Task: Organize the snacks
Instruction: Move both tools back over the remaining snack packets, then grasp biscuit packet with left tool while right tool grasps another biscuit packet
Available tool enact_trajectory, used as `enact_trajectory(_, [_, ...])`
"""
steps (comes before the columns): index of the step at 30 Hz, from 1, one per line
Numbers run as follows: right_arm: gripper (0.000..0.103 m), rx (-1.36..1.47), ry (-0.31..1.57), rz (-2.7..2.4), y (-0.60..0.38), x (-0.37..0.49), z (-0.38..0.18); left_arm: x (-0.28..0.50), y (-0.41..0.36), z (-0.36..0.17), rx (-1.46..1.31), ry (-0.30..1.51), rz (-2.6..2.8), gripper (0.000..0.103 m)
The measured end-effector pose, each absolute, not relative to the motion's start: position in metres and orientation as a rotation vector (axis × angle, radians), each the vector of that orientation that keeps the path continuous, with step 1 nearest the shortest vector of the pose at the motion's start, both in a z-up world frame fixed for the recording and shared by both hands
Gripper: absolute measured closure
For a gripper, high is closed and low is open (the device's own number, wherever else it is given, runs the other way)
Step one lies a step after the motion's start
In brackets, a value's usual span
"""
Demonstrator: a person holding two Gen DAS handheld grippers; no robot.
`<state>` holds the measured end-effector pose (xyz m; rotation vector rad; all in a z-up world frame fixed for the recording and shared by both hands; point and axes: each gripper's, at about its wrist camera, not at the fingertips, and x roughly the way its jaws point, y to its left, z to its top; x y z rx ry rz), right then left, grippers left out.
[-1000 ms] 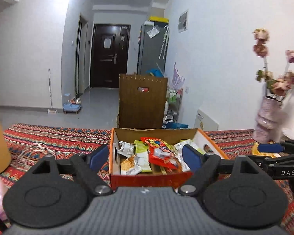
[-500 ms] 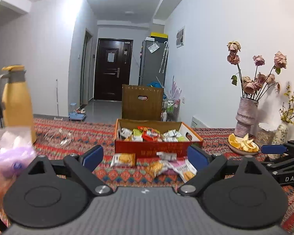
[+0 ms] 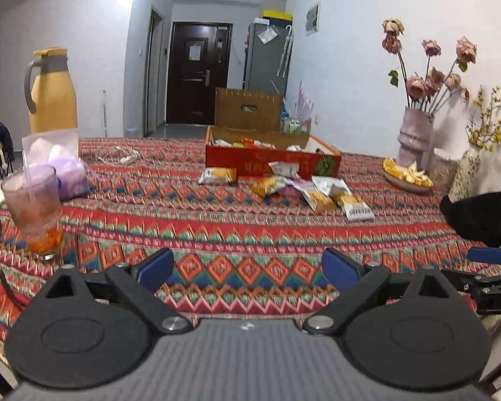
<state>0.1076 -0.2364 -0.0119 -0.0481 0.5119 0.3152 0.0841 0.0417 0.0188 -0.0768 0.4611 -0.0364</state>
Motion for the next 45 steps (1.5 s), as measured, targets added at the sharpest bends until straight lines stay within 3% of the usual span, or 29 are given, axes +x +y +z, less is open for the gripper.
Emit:
enact_trajectory(15, [0.012,-0.021,0.582,0.283,-0.246,0.135,-0.033,0.114,0.041,0.0,-0.066,0.551,-0.023,0.006])
enact_trajectory(30, [0.013,-0.057,0.601,0.313,-0.233,0.275,-0.033,0.281,0.021,0.001,0.078,0.561,-0.21,0.006])
enact_trajectory(31, [0.015,-0.063,0.605,0.317,-0.231,0.286,-0.034,0.297,0.02,-0.001,0.101,0.556,-0.226,0.006])
enact_trajectory(35, [0.026,-0.08,0.646,0.318,-0.221,0.339,-0.043,0.359,0.015,-0.012,0.153,0.576,-0.296,0.035])
enact_trajectory(41, [0.053,-0.103,0.66,0.3,-0.213,0.382,-0.06,0.424,0.014,-0.028,0.157,0.6,-0.397,0.035])
enact_trajectory(45, [0.057,-0.09,0.659,0.299,-0.217,0.392,-0.065,0.457,0.014,-0.04,0.159,0.662,-0.44,0.03])
